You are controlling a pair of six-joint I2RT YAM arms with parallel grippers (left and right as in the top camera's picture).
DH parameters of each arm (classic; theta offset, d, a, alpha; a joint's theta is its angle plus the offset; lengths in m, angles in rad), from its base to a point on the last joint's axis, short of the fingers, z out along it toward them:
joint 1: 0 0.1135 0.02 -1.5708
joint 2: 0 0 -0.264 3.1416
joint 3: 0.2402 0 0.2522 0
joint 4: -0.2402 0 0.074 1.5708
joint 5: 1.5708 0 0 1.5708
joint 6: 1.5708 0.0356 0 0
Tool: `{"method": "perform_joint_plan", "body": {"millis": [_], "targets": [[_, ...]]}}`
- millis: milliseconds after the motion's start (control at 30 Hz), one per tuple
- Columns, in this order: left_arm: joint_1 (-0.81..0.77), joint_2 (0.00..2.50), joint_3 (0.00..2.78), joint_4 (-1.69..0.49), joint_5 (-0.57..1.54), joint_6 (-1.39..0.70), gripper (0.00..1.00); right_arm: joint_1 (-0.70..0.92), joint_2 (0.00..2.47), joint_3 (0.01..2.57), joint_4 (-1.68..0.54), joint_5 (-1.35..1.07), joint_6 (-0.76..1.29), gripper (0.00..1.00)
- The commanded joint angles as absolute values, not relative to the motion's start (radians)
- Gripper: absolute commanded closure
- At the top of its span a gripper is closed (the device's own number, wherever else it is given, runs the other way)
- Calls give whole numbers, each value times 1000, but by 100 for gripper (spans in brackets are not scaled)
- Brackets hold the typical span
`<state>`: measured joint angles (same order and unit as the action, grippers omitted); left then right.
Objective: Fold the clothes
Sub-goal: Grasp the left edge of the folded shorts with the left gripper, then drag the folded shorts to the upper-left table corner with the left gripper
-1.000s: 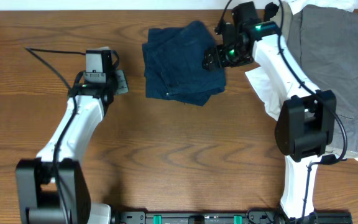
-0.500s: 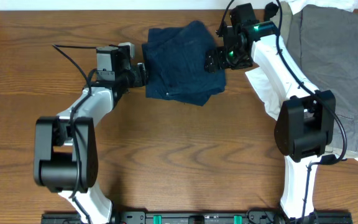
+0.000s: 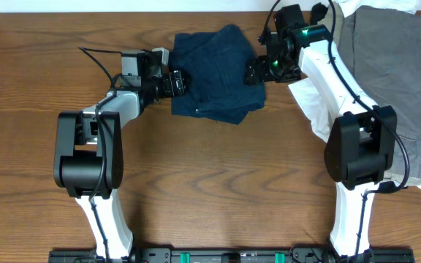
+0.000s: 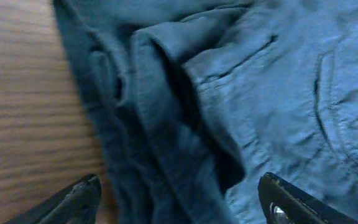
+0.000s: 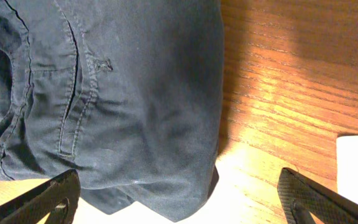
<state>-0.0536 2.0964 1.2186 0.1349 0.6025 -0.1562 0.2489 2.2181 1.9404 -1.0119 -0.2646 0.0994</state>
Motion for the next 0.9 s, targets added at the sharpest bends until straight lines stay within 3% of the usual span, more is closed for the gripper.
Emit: {"method": "perform_joint_plan", "body": {"millis": [0, 267, 500, 667, 800, 867], "targets": [[-54, 2105, 1247, 128, 673, -142, 14, 246, 2210, 1962, -1016, -258, 111, 1], [-80, 2108, 1247, 62, 701, -34, 14, 242, 2210, 1962, -1015, -258, 112, 1], [-112, 2152, 1247, 60, 596, -15, 17, 242, 2210, 1962, -1019, -258, 112, 1], [-150, 2181, 1247, 60, 476, 32, 51, 242, 2210, 1962, -1021, -258, 112, 1], [-192, 2191, 1247, 61, 364, 35, 91, 242, 2210, 1962, -1023, -258, 112, 1], [-212, 2191, 1247, 63, 309, 34, 94, 242, 2210, 1962, -1026, -258, 112, 1]]}}
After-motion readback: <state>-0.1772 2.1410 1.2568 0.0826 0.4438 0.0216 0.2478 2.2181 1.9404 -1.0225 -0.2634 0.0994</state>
